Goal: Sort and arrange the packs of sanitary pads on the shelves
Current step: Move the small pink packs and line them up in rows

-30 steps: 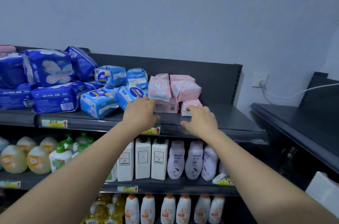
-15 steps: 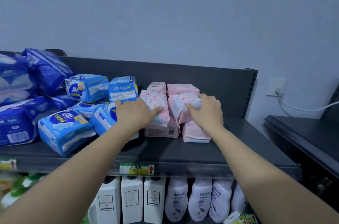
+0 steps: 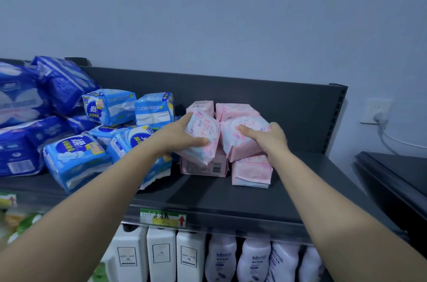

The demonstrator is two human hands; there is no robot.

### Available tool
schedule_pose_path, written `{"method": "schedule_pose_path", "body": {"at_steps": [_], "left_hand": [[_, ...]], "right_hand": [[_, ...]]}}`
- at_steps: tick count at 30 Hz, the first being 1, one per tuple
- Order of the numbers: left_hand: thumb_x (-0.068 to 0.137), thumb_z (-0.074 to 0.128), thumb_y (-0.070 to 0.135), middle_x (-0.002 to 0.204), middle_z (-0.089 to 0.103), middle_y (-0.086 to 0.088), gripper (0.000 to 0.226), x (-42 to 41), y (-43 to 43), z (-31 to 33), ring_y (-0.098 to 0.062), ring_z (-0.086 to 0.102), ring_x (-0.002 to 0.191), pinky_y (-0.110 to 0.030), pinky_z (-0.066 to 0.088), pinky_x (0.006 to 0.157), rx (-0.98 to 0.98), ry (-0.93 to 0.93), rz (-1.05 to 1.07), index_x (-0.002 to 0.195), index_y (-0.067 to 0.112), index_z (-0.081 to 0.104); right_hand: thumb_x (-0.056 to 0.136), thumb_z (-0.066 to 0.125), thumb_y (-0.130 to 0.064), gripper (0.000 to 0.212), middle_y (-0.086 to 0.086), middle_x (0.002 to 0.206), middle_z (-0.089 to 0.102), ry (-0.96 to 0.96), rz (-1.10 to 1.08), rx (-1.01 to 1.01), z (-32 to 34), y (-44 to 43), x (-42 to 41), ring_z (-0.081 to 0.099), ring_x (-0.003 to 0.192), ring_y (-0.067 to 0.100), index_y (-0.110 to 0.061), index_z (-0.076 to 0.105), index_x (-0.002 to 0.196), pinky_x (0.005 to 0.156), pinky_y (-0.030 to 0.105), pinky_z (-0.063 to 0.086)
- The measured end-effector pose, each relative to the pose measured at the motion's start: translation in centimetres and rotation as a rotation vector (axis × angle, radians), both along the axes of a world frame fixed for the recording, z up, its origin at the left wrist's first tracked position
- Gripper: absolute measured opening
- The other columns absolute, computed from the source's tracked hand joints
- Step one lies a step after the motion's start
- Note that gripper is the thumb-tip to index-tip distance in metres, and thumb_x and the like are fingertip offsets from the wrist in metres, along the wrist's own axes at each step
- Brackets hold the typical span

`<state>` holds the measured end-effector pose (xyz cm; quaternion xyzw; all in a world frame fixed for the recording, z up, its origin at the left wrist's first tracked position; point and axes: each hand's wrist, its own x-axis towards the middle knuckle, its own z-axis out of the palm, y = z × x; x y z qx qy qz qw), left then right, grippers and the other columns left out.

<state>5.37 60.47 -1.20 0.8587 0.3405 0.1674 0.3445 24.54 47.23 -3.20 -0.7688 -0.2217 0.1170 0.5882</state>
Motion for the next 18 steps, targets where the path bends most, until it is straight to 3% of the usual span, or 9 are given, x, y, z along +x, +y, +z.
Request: {"method": "schedule_pose_path", "body": {"at_steps": [2,5,9,11,13,15,18], "left_hand": [[0.076,0.080,0.029,0.124,0.058,0.007,0.080,0.1,-0.3,-0.3,-0.011,0.058,0.098,-0.025,0.049,0.073,-0.142,-0.245,0.024,0.142,0.038,0.037],[0.063,0.087,0.018,0.125,0.054,-0.001,0.086,0.6,-0.4,-0.5,-0.020,0.058,0.102,-0.032,0.050,0.081,-0.151,-0.417,0.199,0.136,0.024,0.042],[0.048,0.085,0.024,0.118,0.055,-0.013,0.070,0.2,-1.0,-0.1,-0.027,0.061,0.095,-0.046,0.054,0.084,-0.049,-0.518,0.335,0.110,0.030,0.052],[0.055,0.085,0.018,0.119,0.055,-0.012,0.072,-0.1,-1.7,-0.2,-0.027,0.060,0.098,-0.046,0.053,0.087,0.006,-0.552,0.351,0.118,0.031,0.050],[0.063,0.085,0.013,0.124,0.051,-0.006,0.086,-0.3,-2.4,-0.7,-0.024,0.056,0.106,-0.041,0.050,0.091,0.041,-0.563,0.357,0.135,0.026,0.041],[0.068,0.084,0.010,0.125,0.051,-0.003,0.091,-0.5,-3.2,-1.3,-0.021,0.053,0.108,-0.032,0.045,0.087,0.053,-0.550,0.354,0.143,0.018,0.034],[0.073,0.083,0.016,0.136,0.050,-0.004,0.088,-0.9,-3.8,-2.3,-0.022,0.051,0.117,-0.028,0.039,0.087,0.054,-0.496,0.391,0.145,0.014,0.033]], "right_hand": [[0.057,0.089,-0.043,0.079,0.000,0.127,0.054,-0.093,-0.022,0.125,0.1,-0.4,-0.1,0.057,0.106,0.019,-0.022,0.046,0.120,0.086,0.038,0.052],[0.064,0.088,-0.029,0.109,0.005,0.144,0.032,-0.344,-0.070,0.185,1.2,-1.0,-0.8,0.047,0.121,0.021,-0.028,0.020,0.148,0.092,0.033,0.044],[0.066,0.085,-0.027,0.124,0.008,0.142,0.022,-0.830,-0.062,0.056,3.1,-1.9,-1.2,0.044,0.119,0.020,-0.026,-0.002,0.153,0.095,0.026,0.040],[0.067,0.083,-0.026,0.124,0.008,0.145,0.016,-0.982,0.030,-0.042,3.2,-2.1,-1.3,0.043,0.120,0.019,-0.026,-0.006,0.153,0.094,0.025,0.040],[0.066,0.084,-0.024,0.126,0.003,0.150,0.008,-0.959,0.173,-0.105,2.5,-2.0,-1.5,0.043,0.123,0.020,-0.027,-0.007,0.153,0.097,0.029,0.044],[0.063,0.087,-0.027,0.132,0.001,0.153,0.004,-0.795,0.257,-0.133,1.0,-2.0,-1.6,0.039,0.131,0.022,-0.027,-0.010,0.153,0.103,0.035,0.043],[0.061,0.089,-0.037,0.137,0.010,0.152,0.018,-0.517,0.223,-0.154,-1.4,-2.1,-1.4,0.042,0.131,0.030,-0.027,-0.014,0.151,0.101,0.040,0.043]]}}
